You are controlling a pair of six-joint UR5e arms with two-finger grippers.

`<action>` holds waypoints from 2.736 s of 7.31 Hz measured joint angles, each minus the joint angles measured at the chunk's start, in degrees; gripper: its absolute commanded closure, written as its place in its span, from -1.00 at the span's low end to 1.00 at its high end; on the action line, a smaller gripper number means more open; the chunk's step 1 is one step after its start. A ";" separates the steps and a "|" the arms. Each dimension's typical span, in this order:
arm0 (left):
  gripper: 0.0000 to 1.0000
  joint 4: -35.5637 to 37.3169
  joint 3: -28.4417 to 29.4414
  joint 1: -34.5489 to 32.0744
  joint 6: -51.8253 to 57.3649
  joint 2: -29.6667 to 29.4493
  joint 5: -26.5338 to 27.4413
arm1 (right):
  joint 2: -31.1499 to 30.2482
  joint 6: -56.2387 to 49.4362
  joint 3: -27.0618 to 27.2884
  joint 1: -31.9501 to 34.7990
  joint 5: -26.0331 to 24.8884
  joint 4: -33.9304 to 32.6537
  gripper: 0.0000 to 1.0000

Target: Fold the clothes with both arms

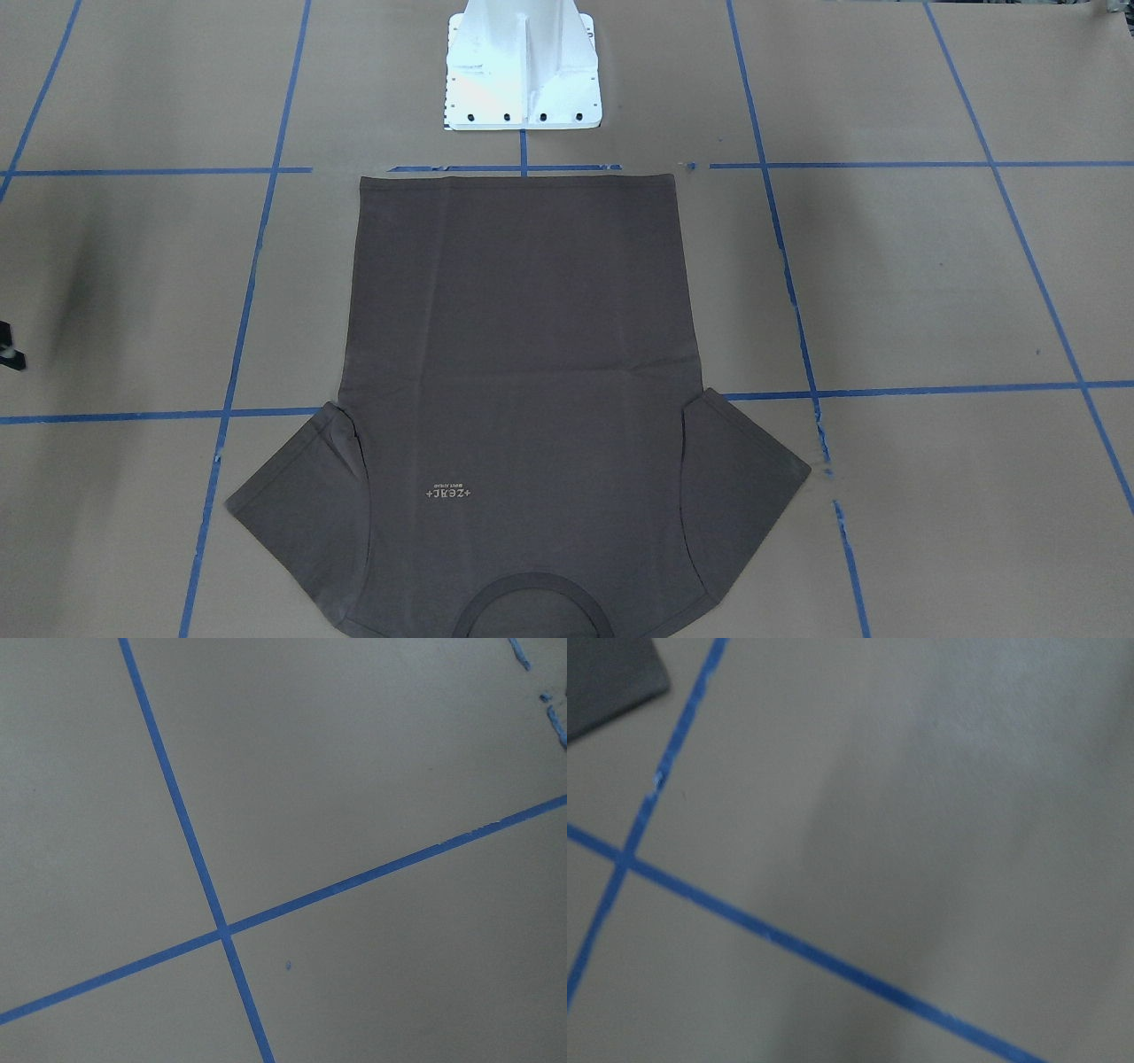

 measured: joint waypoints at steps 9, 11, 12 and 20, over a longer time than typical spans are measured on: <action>-1.00 -2.00 0.81 0.09 0.05 0.00 -0.19 | 25.14 57.17 -23.74 -14.92 -18.92 14.53 -0.52; -1.00 -2.04 0.69 0.09 0.00 -0.06 -0.20 | 24.68 57.33 -23.99 -15.44 -19.26 14.50 -0.43; -1.00 -2.00 0.62 0.12 -0.01 -0.06 -0.20 | 24.32 57.37 -23.93 -15.59 -19.29 14.44 -0.38; -1.00 -1.98 0.82 0.25 -0.01 -0.07 -0.20 | 23.34 57.54 -23.38 -15.73 -19.27 14.19 -0.13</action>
